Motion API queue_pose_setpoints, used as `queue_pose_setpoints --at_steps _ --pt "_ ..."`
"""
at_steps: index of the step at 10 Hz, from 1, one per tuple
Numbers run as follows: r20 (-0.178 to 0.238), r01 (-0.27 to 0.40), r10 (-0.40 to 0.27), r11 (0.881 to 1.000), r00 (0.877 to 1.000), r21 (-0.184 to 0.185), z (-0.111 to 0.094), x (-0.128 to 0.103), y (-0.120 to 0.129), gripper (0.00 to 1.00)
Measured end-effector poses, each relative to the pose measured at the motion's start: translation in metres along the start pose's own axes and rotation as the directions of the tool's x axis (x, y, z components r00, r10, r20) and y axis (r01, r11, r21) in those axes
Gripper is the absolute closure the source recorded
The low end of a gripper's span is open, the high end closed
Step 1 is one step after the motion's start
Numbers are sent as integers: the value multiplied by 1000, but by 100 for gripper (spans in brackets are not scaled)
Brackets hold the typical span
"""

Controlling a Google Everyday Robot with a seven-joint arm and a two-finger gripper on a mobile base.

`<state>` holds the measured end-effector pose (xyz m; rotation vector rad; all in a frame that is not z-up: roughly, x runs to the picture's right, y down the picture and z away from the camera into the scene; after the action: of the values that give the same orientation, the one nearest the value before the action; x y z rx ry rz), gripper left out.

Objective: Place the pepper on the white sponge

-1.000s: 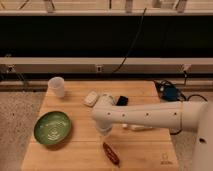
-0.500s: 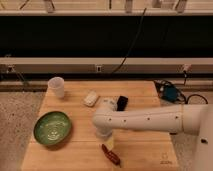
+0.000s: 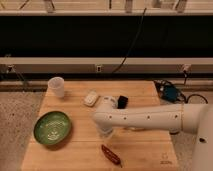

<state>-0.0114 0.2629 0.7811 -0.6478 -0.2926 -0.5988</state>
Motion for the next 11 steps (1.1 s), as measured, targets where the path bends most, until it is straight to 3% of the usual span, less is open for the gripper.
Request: queue_pose_setpoints --at_steps 1,3,5,7,10,11 --pt "-2 5 -5 1000 1000 -3 -1 -2 4 67" --pt "1 84 -84 996 996 -8 -11 -4 7 54" --pt "14 211 -211 977 977 -13 -24 -8 15 29" --pt "30 300 -299 954 954 -10 -31 -12 20 20" --pt "74 475 -474 880 878 -2 -35 -19 39 20" --pt "84 534 -532 846 843 2 -32 -18 55 20"
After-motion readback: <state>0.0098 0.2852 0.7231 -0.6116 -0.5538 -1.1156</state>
